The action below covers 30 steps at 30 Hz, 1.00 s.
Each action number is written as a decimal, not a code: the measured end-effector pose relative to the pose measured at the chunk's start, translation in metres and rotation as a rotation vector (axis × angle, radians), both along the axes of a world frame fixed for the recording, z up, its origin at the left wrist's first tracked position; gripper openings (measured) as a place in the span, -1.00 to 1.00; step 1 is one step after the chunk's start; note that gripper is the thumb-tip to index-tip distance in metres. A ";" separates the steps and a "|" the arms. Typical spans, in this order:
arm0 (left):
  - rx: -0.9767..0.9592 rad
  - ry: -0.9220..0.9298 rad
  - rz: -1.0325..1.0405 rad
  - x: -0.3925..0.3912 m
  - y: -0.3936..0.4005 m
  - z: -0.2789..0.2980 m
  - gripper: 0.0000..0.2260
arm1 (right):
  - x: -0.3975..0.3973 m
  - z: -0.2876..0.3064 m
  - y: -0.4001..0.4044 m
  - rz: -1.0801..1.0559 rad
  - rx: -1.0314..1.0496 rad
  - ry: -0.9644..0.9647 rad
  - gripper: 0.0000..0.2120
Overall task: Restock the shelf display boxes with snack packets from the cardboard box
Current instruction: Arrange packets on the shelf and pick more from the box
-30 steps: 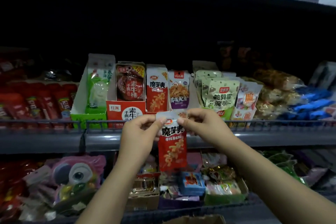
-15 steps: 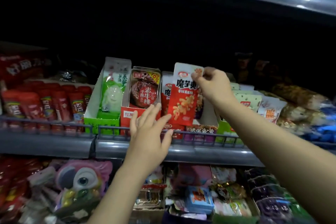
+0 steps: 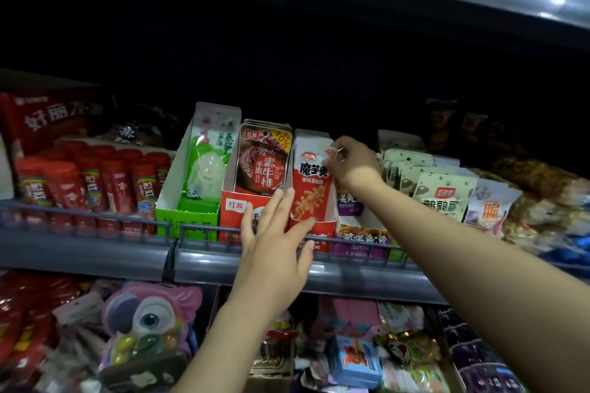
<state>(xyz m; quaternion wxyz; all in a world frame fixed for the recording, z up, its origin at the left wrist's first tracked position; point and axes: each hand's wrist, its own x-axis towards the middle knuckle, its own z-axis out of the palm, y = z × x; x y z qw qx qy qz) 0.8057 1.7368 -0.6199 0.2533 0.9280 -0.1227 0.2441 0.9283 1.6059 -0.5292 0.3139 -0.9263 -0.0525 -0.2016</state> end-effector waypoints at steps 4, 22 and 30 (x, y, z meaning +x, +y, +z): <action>-0.004 -0.003 -0.007 -0.001 0.000 0.000 -0.64 | 0.007 -0.003 0.002 0.010 -0.018 -0.009 -0.63; -0.005 -0.006 0.000 0.000 0.001 -0.001 -0.65 | 0.014 -0.016 0.001 0.073 -0.172 -0.067 -0.41; 0.078 -0.031 0.016 -0.005 0.002 -0.009 -0.60 | -0.012 -0.024 -0.007 0.098 -0.001 -0.125 -0.49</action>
